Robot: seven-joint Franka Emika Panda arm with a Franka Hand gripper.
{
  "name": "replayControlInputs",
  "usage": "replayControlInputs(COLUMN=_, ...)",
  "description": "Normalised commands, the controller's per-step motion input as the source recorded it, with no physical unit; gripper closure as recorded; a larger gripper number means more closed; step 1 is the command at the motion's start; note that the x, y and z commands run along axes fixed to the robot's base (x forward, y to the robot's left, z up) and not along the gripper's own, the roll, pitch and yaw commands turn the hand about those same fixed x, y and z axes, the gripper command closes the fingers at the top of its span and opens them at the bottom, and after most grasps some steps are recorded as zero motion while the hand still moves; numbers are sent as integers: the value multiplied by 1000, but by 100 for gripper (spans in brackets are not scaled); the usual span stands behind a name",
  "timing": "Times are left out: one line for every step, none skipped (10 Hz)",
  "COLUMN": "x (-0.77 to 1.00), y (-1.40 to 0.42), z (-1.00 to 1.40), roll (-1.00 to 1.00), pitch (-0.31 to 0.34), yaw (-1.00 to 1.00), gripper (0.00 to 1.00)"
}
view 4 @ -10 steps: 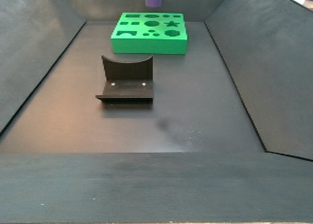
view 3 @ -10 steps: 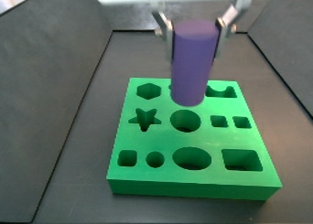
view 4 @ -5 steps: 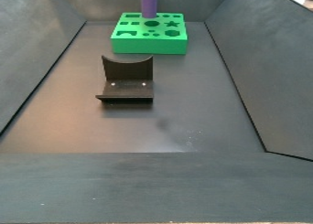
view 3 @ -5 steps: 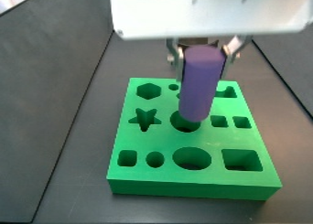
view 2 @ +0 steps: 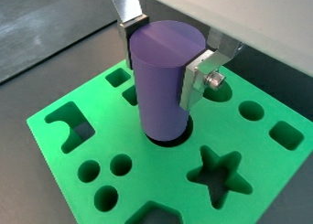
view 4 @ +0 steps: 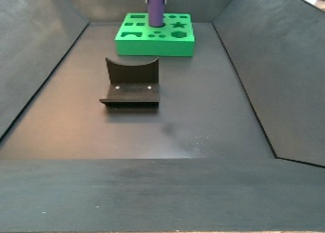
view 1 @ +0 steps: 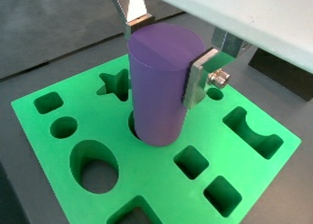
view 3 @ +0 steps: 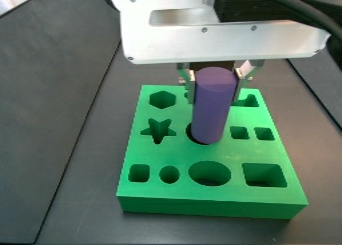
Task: Pick up the round object. Move up. Move to above the board. Insert the round object.
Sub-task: Insert the round object.
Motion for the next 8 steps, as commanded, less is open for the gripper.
replayControlInputs(x=-217, y=0, z=-291, roll=100, pitch=-81, yaw=0, gripper=100)
replayControlInputs(x=-6, y=-66, z=-503, roll=64, pitch=-141, yaw=0, gripper=100)
replayControlInputs(x=0, y=-109, z=-723, roll=107, pitch=-163, yaw=0, gripper=100)
replayControlInputs(x=77, y=-83, z=-840, roll=127, pitch=-151, yaw=0, gripper=100)
replayControlInputs(x=111, y=-34, z=-846, roll=171, pitch=-104, yaw=0, gripper=100)
replayControlInputs(x=163, y=-14, z=-851, roll=197, pitch=-71, yaw=0, gripper=100)
replayControlInputs(x=0, y=0, z=-329, roll=54, pitch=-147, yaw=0, gripper=100)
replayControlInputs(x=0, y=0, z=0, roll=0, pitch=0, yaw=0, gripper=100)
